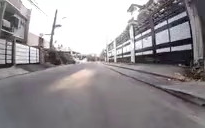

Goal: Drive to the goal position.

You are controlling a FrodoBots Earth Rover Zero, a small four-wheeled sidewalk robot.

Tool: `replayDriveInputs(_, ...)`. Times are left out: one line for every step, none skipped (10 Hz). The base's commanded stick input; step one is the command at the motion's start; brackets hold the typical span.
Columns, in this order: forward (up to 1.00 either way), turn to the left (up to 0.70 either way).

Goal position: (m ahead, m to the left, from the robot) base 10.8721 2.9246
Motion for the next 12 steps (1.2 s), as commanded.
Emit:
replayDriveInputs(1.00,-0.01)
replayDriveInputs(1.00,-0.01)
replayDriveInputs(1.00,-0.01)
replayDriveInputs(1.00,-0.01)
replayDriveInputs(1.00,-0.01)
replayDriveInputs(0.98,-0.01)
replayDriveInputs(0.98,-0.01)
replayDriveInputs(0.98,-0.01)
replayDriveInputs(0.97,-0.01)
replayDriveInputs(0.97,-0.01)
replayDriveInputs(0.96,-0.01)
replayDriveInputs(0.95,-0.01)
